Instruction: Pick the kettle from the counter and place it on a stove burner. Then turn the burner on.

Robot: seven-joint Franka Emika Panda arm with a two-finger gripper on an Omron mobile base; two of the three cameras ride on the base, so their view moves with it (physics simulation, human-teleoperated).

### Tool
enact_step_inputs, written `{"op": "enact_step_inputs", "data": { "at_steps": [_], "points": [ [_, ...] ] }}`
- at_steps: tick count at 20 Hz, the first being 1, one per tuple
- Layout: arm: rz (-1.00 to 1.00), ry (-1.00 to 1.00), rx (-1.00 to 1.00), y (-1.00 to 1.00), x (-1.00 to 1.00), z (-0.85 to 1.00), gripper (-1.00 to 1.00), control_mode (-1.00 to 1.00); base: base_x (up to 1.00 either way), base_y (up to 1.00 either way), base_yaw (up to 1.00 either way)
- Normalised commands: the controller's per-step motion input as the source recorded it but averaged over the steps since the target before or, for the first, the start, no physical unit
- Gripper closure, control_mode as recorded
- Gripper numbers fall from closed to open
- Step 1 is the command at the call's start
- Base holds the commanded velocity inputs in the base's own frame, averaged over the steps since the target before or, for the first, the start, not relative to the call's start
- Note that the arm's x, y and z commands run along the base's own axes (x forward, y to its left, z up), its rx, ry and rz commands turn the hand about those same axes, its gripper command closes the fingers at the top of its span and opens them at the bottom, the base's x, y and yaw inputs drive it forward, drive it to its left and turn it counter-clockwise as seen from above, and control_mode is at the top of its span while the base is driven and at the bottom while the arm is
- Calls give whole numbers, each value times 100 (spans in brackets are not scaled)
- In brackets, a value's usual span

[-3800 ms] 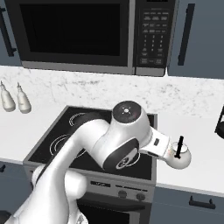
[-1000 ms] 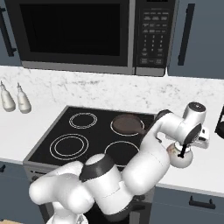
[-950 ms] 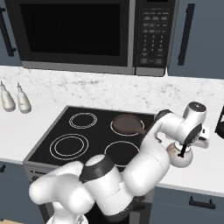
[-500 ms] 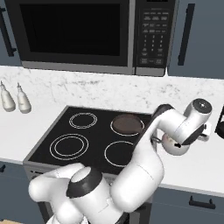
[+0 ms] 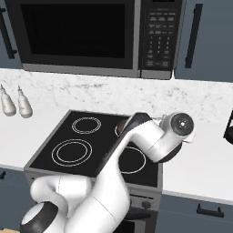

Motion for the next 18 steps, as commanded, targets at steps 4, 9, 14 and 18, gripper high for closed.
{"op": "enact_step_inputs", "data": {
  "at_steps": [4, 9, 14, 18],
  "points": [
    [0, -11, -1, 100, -13, 36, 100, -100, 0, 0, 0],
    [3, 0, -5, 100, -1, 52, 100, -100, 0, 0, 0],
    [5, 11, -8, 100, 0, 35, 100, -100, 0, 0, 0],
    [3, 19, -7, 100, 0, 10, 100, -100, 0, 0, 0]
  ]
}}
